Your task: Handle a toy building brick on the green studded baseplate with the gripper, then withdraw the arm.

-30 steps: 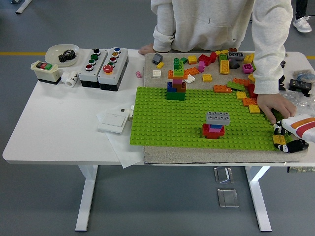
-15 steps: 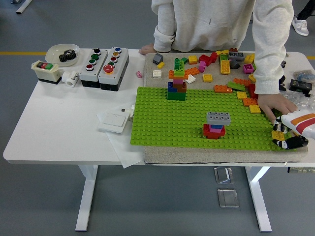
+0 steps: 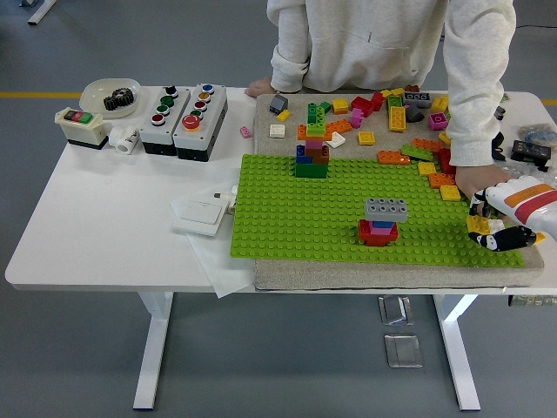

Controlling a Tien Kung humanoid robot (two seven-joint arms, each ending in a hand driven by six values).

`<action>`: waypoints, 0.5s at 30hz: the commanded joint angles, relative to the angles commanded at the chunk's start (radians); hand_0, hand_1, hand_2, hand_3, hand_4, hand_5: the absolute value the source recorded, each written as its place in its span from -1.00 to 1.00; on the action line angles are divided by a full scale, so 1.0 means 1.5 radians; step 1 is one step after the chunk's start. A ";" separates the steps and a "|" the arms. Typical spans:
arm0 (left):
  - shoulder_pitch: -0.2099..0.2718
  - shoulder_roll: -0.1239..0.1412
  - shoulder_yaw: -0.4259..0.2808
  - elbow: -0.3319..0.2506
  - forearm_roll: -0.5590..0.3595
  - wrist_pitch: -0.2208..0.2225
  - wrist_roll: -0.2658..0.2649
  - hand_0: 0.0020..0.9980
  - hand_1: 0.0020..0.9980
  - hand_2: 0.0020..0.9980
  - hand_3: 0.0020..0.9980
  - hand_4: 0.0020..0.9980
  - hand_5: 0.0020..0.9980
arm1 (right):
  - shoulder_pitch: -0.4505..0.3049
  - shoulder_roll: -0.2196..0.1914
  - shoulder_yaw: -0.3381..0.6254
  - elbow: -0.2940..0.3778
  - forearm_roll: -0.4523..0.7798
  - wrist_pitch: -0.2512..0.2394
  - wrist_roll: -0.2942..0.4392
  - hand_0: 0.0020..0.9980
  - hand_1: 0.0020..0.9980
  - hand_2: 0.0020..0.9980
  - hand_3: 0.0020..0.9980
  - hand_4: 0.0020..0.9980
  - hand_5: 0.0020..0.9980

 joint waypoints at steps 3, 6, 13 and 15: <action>0.000 0.001 -0.003 0.000 0.003 0.000 0.001 0.55 0.43 0.30 0.12 0.18 0.23 | 0.005 -0.004 0.003 0.031 0.007 0.006 -0.008 -0.06 -0.10 0.02 -0.01 0.24 -0.27; 0.000 0.002 -0.008 0.000 0.007 0.000 0.002 0.55 0.44 0.29 0.12 0.18 0.23 | 0.015 -0.005 0.001 0.063 0.016 0.016 -0.019 -0.07 -0.09 0.02 -0.01 0.25 -0.26; 0.002 0.006 -0.010 0.000 0.008 0.000 0.005 0.55 0.45 0.29 0.12 0.18 0.23 | 0.050 0.005 -0.019 0.106 0.034 0.040 -0.039 -0.07 -0.09 0.02 -0.01 0.26 -0.26; 0.002 0.007 -0.010 0.000 0.008 -0.001 0.006 0.55 0.45 0.29 0.12 0.18 0.23 | 0.066 0.012 -0.029 0.108 0.037 0.048 -0.045 -0.07 -0.09 0.02 -0.01 0.26 -0.26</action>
